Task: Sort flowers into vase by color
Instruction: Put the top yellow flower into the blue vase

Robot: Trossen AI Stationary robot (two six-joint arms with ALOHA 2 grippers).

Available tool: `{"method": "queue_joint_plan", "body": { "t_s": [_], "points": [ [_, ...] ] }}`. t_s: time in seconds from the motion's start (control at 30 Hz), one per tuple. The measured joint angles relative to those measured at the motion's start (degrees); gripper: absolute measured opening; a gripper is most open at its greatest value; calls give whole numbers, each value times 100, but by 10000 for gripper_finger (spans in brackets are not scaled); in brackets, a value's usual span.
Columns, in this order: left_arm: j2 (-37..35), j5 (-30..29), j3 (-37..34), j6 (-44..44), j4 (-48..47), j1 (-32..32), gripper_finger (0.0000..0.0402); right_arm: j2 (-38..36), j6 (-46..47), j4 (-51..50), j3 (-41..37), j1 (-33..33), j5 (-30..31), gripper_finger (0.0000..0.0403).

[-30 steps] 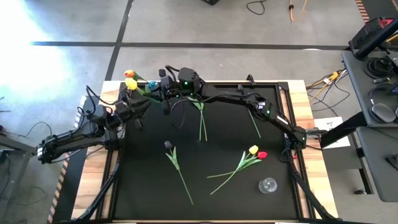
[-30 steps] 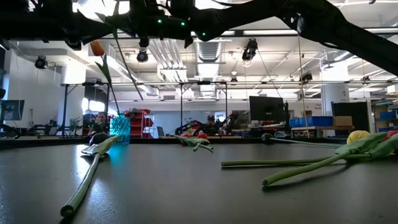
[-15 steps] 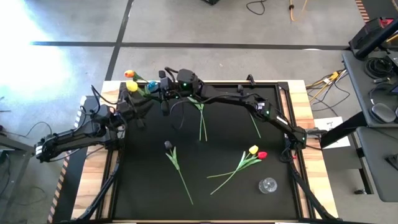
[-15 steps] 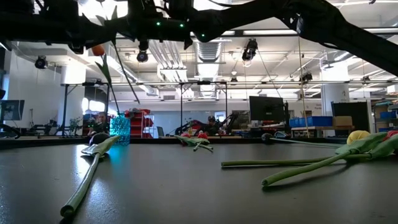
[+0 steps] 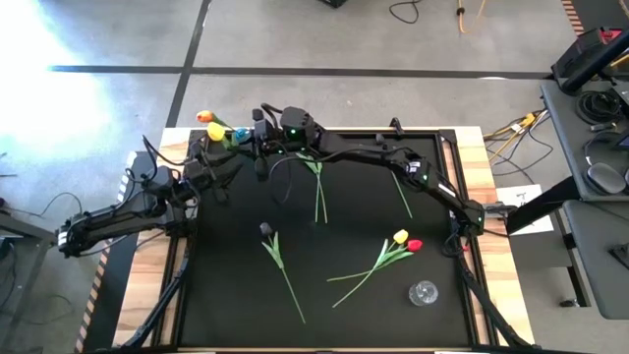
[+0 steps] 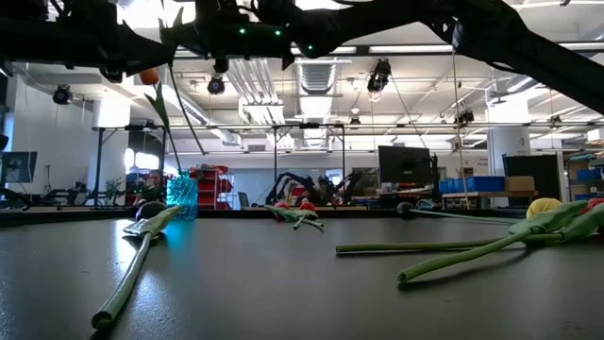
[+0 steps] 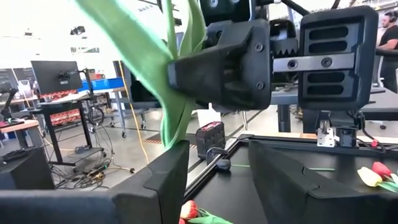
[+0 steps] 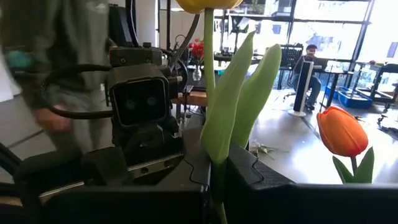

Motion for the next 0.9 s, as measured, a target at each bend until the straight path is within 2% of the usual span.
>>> {"method": "queue_joint_plan", "body": {
  "t_s": [0.33,0.53,0.73,0.9],
  "points": [
    [-155,-398,-4,94,-279,11,150,-170,-86,-225,2,52,41,9],
    [-178,29,-4,101,48,7,150,-170,-94,-253,0,90,64,9],
    [-63,93,-4,106,226,7,147,-170,-99,-211,-9,129,92,9],
    [170,245,182,110,228,4,115,-160,-99,-216,-9,129,101,9]
  ]
}}
